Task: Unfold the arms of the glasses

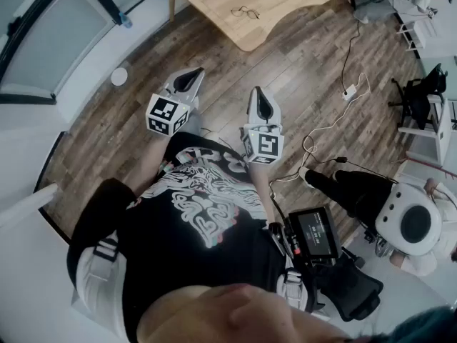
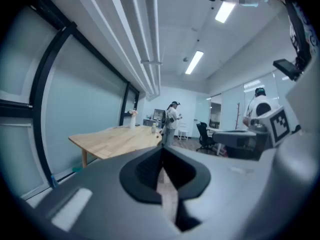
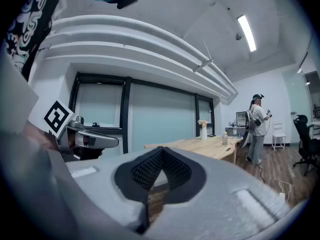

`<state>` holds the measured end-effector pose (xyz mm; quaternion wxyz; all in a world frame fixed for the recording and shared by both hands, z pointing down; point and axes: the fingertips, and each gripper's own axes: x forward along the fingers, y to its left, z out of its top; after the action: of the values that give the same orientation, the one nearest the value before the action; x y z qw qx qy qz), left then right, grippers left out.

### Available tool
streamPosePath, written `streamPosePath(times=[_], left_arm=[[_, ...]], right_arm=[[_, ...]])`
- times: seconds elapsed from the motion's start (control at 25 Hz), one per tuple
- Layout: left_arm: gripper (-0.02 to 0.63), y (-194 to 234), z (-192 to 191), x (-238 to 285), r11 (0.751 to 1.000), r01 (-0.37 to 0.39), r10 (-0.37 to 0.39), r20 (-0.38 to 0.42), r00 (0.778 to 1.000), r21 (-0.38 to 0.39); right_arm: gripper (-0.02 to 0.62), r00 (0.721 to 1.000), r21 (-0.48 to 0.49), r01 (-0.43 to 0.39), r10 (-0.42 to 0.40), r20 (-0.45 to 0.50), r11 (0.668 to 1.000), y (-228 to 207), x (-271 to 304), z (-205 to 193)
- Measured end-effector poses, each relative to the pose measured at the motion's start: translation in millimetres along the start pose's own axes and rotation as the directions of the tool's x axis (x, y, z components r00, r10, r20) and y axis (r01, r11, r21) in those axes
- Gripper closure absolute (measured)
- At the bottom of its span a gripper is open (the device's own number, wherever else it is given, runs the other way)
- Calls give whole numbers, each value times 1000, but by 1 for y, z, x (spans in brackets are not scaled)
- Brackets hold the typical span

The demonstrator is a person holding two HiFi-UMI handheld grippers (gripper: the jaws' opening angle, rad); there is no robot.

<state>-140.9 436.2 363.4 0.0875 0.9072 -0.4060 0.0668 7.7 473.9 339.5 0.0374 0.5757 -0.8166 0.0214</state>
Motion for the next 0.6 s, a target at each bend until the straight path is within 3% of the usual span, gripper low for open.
streamPosePath(times=[0.6], left_arm=[[617,-1,4,6,999,-52,52,0,999,3]], right_arm=[[597,1000,30,-7,6,16,1000,-12,-9,2]])
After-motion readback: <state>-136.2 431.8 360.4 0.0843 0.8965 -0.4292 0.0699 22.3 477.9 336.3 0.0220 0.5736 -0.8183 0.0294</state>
